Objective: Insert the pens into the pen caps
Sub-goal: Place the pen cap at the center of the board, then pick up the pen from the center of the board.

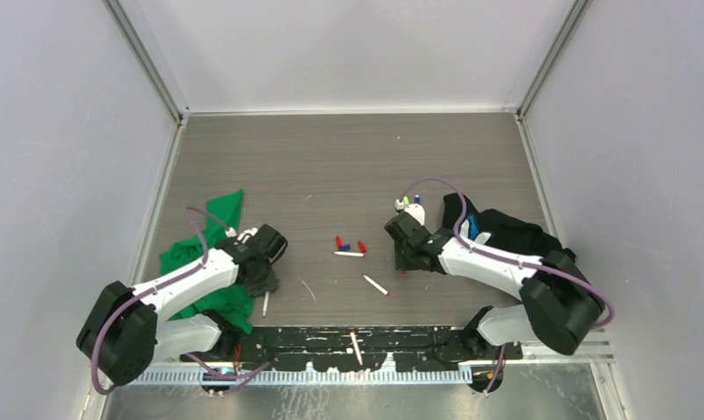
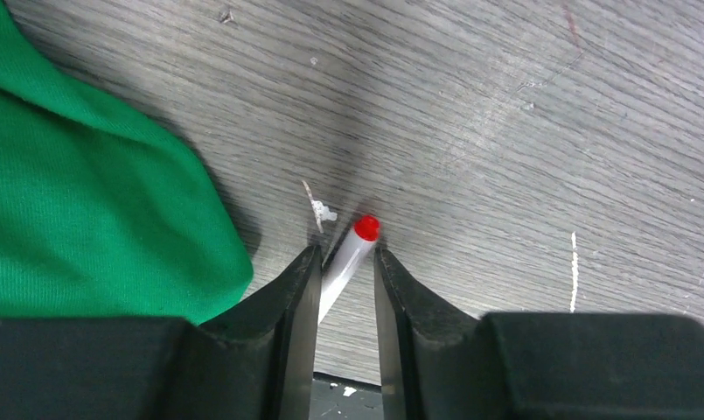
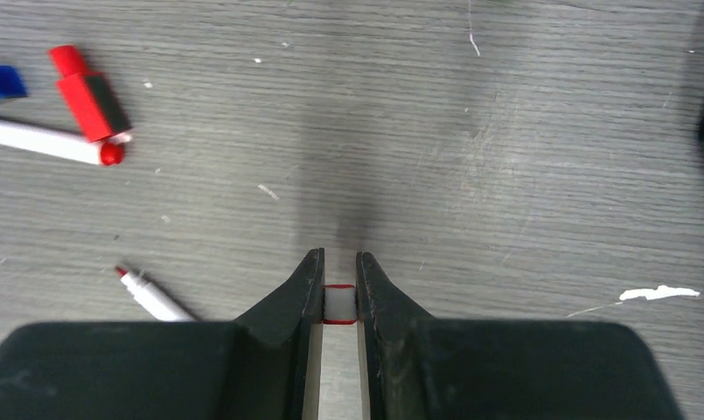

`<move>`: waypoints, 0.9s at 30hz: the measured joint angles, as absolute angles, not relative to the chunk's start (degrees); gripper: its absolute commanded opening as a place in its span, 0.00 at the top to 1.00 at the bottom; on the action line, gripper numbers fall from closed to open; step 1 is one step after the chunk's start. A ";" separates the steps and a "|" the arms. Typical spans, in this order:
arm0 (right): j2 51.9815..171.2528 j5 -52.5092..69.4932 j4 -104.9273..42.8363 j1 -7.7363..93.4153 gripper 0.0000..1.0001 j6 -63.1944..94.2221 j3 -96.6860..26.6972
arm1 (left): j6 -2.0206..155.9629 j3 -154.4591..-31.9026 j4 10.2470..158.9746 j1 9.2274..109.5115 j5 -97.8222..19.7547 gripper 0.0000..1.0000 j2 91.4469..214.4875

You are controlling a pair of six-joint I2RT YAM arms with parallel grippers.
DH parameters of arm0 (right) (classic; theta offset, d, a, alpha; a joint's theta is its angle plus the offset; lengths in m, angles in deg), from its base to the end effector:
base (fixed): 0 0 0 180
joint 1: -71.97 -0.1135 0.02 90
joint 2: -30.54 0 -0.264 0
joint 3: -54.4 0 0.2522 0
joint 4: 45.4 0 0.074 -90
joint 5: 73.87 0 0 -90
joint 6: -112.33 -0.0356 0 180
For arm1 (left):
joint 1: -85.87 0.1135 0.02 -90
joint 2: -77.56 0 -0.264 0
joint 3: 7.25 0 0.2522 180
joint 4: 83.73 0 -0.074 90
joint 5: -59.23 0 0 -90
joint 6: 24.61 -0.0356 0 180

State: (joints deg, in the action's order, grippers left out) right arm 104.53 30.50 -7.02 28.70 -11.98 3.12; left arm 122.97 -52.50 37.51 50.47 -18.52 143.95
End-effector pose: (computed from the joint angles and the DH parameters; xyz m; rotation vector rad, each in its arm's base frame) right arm 0.1752 0.1528 0.1749 -0.1184 2.5892 0.1638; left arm 0.1418 -0.0915 0.1573 -0.5779 2.8070 0.0281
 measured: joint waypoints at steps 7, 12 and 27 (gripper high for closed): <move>111.90 30.53 -8.59 29.84 0.65 -10.88 0.30 | 122.60 -52.63 37.67 50.78 -19.51 0.99 144.41; 113.04 30.26 -9.79 29.84 0.35 -10.73 -0.09 | 122.89 -52.32 37.73 50.82 -19.75 1.00 143.01; 93.50 9.17 -24.61 22.49 0.33 -9.24 5.90 | 135.52 -51.40 46.65 46.62 -31.42 1.00 131.71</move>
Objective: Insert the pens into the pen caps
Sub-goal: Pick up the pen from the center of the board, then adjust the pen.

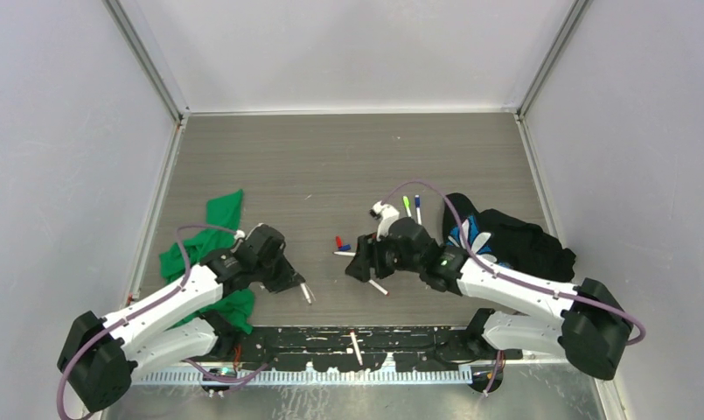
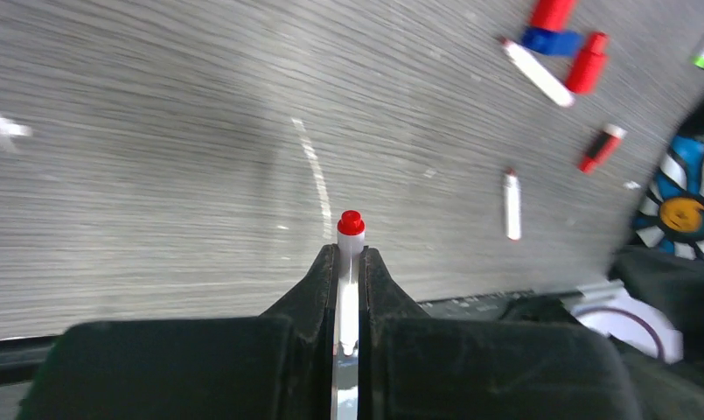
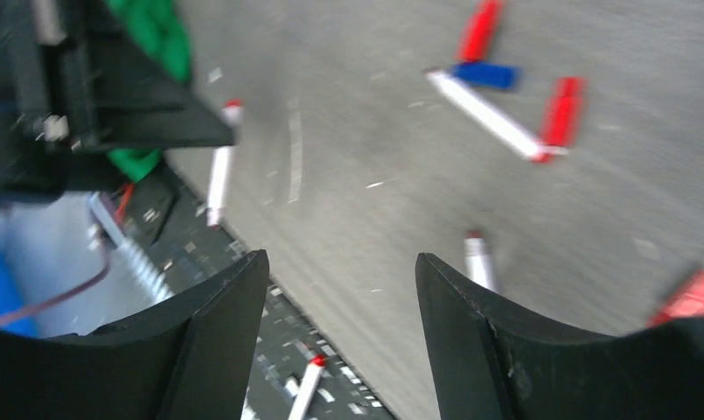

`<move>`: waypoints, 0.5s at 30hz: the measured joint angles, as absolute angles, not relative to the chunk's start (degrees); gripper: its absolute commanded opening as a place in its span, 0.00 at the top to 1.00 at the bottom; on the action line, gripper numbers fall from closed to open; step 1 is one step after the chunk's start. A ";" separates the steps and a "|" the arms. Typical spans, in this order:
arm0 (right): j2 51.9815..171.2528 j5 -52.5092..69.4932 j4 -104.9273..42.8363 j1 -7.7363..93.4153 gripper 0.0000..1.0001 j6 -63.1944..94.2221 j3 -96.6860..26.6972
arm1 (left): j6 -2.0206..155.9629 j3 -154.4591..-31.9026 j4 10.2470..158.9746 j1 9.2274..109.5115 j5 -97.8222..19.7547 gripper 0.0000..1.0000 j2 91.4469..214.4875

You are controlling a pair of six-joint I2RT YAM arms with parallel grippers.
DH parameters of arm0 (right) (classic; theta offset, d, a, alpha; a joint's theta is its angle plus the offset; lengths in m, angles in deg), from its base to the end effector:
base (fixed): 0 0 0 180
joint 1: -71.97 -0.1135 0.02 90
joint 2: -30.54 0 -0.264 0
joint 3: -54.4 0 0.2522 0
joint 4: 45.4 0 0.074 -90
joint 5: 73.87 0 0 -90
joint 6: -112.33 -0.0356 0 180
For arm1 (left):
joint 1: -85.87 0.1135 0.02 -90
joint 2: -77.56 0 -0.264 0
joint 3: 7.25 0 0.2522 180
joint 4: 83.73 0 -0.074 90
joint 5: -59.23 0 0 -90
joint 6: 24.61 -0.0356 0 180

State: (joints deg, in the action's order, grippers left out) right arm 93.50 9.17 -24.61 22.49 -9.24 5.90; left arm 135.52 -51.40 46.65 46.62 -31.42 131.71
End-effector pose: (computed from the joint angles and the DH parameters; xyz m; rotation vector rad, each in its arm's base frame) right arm 0.1484 0.1803 0.2226 -0.4364 2.2968 0.8942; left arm 0.1308 -0.1074 0.1891 -0.7353 2.6781 -0.6244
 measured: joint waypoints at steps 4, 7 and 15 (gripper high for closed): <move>95.88 4.41 -31.48 15.63 0.34 -12.54 6.95 | 139.91 -54.14 49.67 41.73 -31.83 1.00 132.54; 98.50 3.51 -34.91 12.26 0.35 -14.75 6.95 | 142.01 -55.75 51.90 39.15 -31.83 1.00 133.00; 103.75 4.08 -38.58 9.40 0.52 -18.49 6.90 | 145.51 -55.95 54.39 36.83 -31.68 1.00 133.00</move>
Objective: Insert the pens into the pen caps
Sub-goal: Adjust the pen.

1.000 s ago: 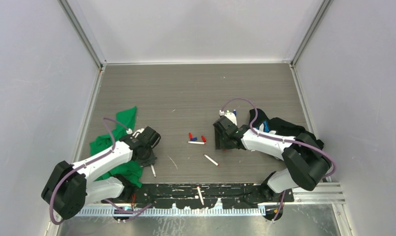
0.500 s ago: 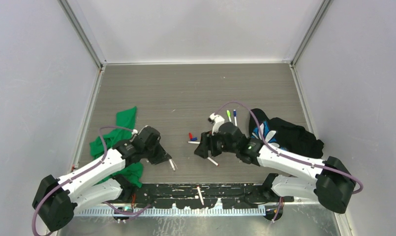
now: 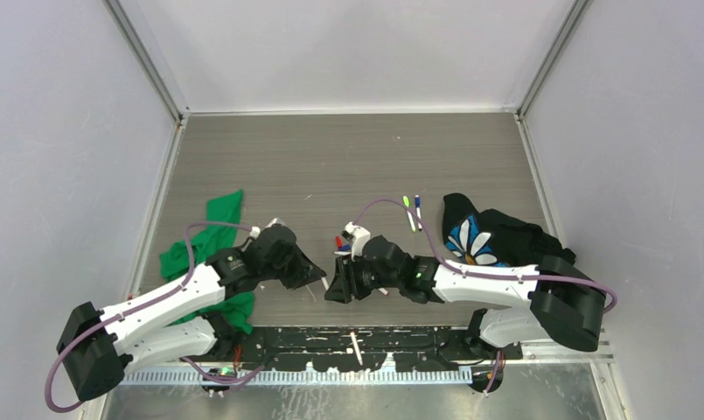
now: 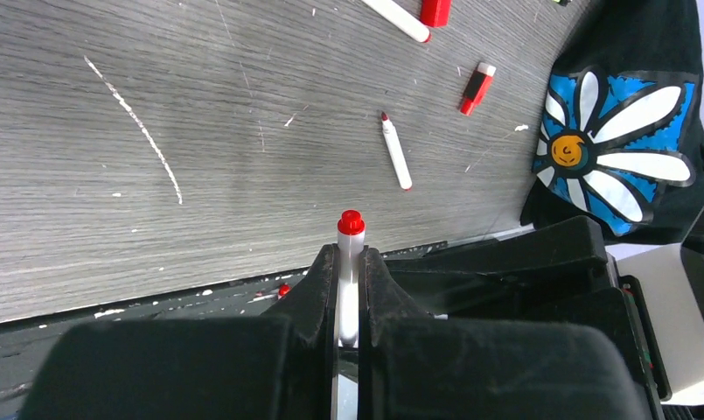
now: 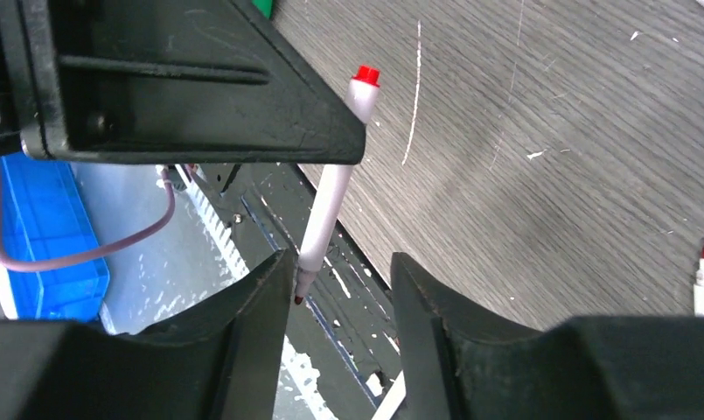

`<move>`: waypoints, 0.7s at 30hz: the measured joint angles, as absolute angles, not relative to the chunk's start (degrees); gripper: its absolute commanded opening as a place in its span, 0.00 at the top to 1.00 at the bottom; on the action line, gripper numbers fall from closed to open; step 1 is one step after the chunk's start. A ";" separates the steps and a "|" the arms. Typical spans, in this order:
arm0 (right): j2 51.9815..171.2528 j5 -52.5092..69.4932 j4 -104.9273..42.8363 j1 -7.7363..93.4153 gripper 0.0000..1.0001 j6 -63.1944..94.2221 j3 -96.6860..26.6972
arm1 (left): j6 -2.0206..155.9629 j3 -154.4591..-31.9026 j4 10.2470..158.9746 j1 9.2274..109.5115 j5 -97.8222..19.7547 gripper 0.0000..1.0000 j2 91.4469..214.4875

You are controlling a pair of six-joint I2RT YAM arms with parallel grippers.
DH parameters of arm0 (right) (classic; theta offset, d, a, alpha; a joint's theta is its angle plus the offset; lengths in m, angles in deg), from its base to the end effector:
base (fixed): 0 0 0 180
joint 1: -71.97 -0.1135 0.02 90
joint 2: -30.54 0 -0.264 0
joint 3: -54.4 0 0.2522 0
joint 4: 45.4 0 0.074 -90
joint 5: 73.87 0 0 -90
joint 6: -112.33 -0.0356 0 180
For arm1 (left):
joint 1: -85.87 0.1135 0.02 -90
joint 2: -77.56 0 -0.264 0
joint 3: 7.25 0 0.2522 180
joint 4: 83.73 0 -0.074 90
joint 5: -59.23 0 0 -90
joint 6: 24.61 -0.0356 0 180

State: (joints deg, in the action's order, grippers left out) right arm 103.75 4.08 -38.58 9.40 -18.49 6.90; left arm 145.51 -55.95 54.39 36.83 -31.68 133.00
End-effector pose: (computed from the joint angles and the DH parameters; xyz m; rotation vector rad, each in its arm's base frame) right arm 0.1144 0.2366 0.1983 -0.5908 2.3370 1.1928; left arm 0.1262 -0.1462 0.2191 -0.7143 2.5988 -0.9285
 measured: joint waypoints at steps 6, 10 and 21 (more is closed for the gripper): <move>105.34 4.41 -39.98 9.07 0.77 -19.91 6.09 | 146.23 -55.95 54.87 36.44 -31.20 1.00 133.00; 105.93 4.82 -40.33 8.85 0.99 -20.59 5.72 | 146.60 -55.93 54.80 36.33 -30.87 1.00 132.91; 100.88 3.29 -33.92 11.46 0.99 -19.78 5.61 | 135.91 -57.37 52.05 36.22 -28.95 0.02 127.47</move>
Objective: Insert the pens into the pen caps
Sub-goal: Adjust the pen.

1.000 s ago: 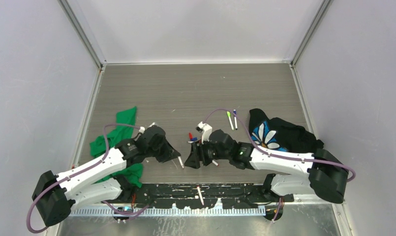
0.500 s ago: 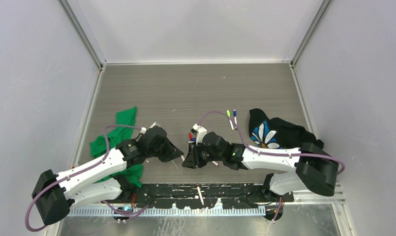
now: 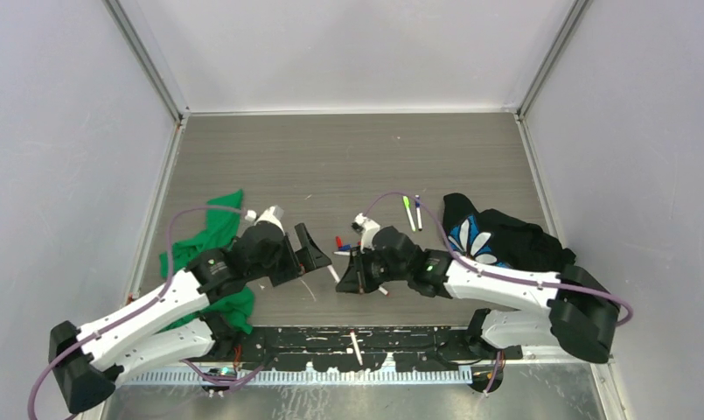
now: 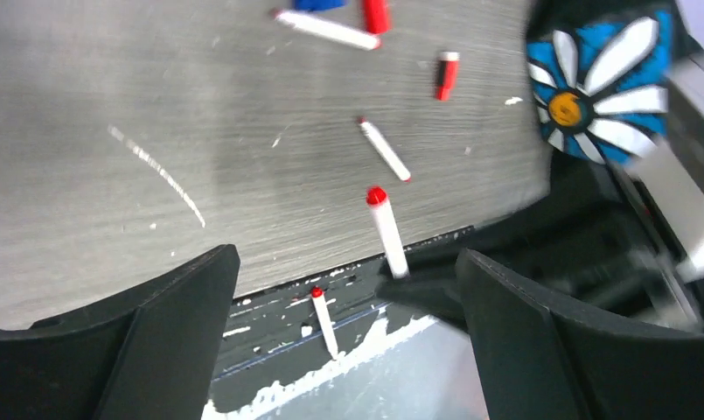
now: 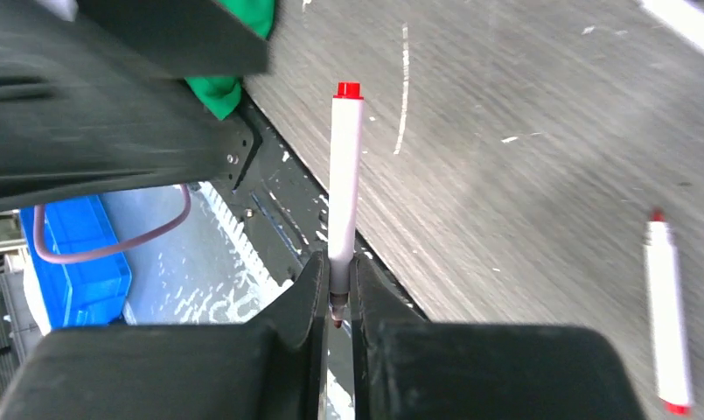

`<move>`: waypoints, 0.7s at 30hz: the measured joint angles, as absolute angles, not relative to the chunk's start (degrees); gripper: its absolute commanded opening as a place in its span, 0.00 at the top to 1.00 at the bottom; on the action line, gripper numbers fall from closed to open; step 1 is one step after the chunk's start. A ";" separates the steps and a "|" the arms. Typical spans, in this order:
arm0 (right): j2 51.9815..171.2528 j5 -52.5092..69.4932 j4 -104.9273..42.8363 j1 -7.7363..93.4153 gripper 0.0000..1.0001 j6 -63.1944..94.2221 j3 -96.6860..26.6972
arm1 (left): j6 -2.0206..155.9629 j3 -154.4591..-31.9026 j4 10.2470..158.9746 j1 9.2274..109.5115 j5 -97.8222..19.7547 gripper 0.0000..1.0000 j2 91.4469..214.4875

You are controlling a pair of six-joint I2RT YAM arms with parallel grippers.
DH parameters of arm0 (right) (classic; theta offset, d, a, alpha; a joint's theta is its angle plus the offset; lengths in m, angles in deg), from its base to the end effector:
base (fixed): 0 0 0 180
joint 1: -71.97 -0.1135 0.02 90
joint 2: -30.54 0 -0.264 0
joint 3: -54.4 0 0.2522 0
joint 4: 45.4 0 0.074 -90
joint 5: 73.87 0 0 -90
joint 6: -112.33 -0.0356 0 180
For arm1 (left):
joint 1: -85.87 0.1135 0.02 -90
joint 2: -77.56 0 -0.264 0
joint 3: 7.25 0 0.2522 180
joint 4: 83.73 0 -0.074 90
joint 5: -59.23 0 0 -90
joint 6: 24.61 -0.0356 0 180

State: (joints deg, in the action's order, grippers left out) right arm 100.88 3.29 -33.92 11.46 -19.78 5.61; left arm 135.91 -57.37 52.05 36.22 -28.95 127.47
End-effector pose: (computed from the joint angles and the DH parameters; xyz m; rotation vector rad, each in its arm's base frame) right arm 0.1196 0.2275 0.2102 -0.5319 2.3616 1.1933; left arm 0.1180 -0.1372 0.2403 -0.4811 2.5171 -0.9223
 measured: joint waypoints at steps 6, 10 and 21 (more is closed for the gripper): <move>95.24 -5.98 -19.37 18.25 0.99 -14.40 2.86 | 108.81 -69.06 49.80 36.22 -33.25 0.08 124.08; 95.05 -15.70 -9.29 18.41 0.99 -10.47 -2.30 | 88.99 -73.04 50.43 34.84 -45.34 0.12 124.19; 98.02 -36.75 1.13 17.53 0.99 -7.06 -5.23 | 60.33 -67.53 52.73 20.02 -50.26 0.30 121.81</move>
State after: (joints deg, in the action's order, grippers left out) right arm 98.02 -36.75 1.13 17.53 -7.06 -5.23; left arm 60.33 -67.53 52.73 20.02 -50.26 121.81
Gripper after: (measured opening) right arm 0.127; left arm 0.729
